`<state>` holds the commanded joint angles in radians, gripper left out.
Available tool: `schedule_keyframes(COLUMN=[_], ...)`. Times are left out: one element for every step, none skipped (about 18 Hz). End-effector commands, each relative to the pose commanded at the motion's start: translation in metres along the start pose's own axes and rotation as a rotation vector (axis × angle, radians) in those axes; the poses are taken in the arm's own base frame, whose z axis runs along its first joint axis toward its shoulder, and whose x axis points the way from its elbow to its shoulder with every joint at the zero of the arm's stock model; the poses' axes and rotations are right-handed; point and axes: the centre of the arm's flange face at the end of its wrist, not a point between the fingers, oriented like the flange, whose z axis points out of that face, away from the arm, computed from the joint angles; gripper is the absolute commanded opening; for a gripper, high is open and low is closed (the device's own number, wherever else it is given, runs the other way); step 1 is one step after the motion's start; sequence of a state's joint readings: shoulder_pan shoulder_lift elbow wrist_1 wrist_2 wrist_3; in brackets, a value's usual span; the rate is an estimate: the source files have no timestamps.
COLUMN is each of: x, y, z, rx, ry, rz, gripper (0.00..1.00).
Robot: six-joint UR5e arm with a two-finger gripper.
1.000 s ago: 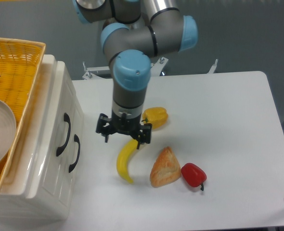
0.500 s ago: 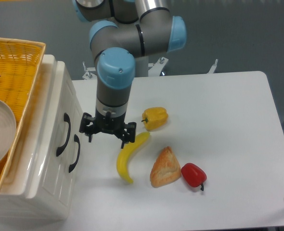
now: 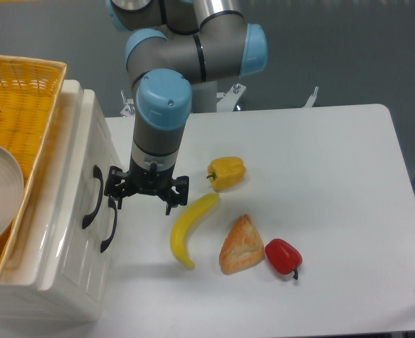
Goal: Slide open the top white drawer
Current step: 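Move the open gripper toward the top drawer's black handle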
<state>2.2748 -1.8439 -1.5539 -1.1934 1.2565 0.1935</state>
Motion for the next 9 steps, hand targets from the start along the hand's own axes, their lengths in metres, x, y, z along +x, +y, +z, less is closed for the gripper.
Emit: schedule_keyframes(x=[0.002,0.003,0.004,0.005,0.006,0.007,0.008,0.012,0.016], y=[0.000,0.001,0.001,0.001,0.001,0.001,0.001,0.001,0.001], z=[-0.003,-0.002,-0.004,-0.005,-0.006,-0.006,-0.005,-0.004,-0.002], rx=[0.007,0.006,0.008,0.010,0.012,0.010,0.008,0.005,0.002], ry=[0.014,0.022,0.025,0.033,0.039,0.047,0.050,0.055,0.056], rz=[-0.015,-0.026,-0.025,-0.025,-0.026,-0.032,-0.052,-0.070,-0.071], gripper=[1.00,1.00,1.00,1.00,1.00,1.00,1.00,1.00,1.00])
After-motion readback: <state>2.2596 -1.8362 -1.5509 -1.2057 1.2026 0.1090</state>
